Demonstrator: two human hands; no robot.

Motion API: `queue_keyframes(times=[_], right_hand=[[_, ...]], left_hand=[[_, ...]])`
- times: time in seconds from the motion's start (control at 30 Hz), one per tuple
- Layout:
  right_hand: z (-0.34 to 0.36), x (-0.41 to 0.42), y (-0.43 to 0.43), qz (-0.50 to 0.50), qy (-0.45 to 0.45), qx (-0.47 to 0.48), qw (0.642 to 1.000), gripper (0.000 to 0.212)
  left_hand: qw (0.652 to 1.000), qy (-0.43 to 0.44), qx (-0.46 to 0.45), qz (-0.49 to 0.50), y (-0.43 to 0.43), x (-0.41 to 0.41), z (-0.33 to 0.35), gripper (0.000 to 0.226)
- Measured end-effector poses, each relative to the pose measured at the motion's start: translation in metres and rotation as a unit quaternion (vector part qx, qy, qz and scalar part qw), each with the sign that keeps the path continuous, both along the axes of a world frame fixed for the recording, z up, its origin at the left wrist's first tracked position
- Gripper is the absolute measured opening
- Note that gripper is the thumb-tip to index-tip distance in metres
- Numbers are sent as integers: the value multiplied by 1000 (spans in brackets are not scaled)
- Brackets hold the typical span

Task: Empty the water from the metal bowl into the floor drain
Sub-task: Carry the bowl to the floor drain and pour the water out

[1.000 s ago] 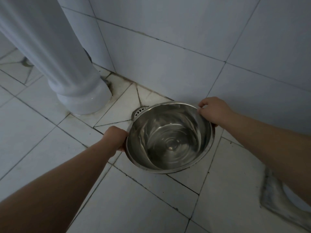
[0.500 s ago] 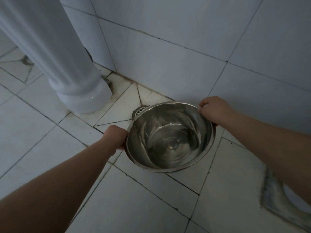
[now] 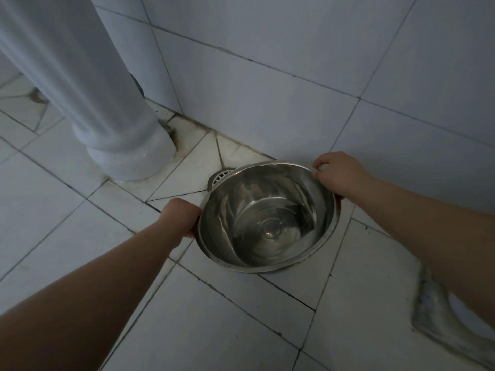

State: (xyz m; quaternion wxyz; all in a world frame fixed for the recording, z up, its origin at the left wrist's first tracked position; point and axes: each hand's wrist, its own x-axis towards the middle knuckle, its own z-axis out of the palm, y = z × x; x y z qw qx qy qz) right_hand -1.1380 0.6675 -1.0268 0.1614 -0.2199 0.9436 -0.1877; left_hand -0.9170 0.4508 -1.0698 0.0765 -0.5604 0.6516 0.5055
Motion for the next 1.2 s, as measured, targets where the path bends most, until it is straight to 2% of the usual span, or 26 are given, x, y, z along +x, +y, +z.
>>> queue_keyframes(times=[0.93,1.0,1.03,1.1,1.13,1.2], right_hand=[[-1,-4,-3,11,-2,-6,1000,26],[0,-4,-3,10,0,-6,1000,26],[0,-4,-3,10,-1,-9,1000,26],[0,-4,-3,10,-3,-12,1000,25],[0,-4,-3,12,-2,-11,1000,25],[0,-3,-3,13,-2,-11,1000,25]], left_hand=[[1000,1,-23,-15,1,-2,2,26],[999,-9,-29,-39,3,-3,2,26],[995,-37,-56,-78,2,-3,2,26],[987,-79,-110,-89,1,-3,5,25],[975,-101,-150,-131,2,-2,7,24],[958,-133,-167,-189,-1,-2,1,23]])
